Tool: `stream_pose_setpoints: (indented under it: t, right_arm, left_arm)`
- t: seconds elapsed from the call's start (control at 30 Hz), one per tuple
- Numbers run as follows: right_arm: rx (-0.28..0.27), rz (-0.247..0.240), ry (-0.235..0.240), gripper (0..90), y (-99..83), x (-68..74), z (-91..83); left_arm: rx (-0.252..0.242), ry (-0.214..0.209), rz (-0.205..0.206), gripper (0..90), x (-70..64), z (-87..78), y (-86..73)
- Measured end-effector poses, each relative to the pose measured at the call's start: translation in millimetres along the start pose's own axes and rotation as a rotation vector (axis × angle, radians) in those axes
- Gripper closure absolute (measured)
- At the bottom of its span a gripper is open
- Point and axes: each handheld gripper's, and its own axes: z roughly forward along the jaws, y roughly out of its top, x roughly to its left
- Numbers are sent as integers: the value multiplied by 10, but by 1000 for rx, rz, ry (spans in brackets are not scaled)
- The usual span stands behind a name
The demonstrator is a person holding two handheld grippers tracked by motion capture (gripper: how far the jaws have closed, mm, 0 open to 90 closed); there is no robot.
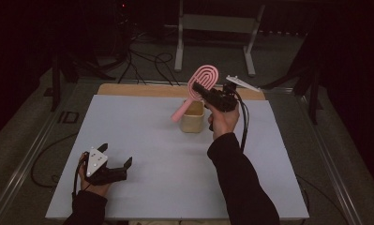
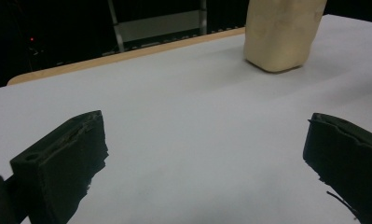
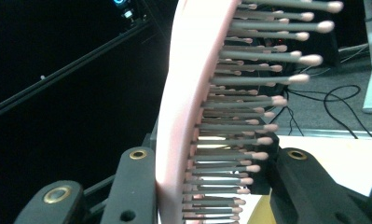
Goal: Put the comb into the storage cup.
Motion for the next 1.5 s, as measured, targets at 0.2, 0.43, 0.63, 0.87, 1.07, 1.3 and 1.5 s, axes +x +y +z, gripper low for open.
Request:
stream_pose_setpoints:
  t: [0.2,0.43,0.63,0.87,1.07,1.3,1.5]
  right_arm:
    - [-6,8,-15,637,2,-54,13]
    - [-26,4,-37,638,22,-88,4]
    - [-41,10,-54,638,50,-125,-3]
    - [-42,-15,-73,638,123,-124,3]
    - [-43,-29,-87,637,156,-136,8]
    - [-34,-32,-101,638,159,-170,10]
    - [-32,-43,-115,638,160,-188,13]
  left_arm:
    - [0,1,0,2,0,1,-1]
    - [1,1,0,2,-1,1,-1]
    - [1,0,2,2,-2,4,-2]
    - [0,1,1,2,-1,3,-2]
    - [0,3,1,2,2,3,-2]
    - [2,5,3,2,0,5,-3]
    - [2,6,4,2,0,3,-3]
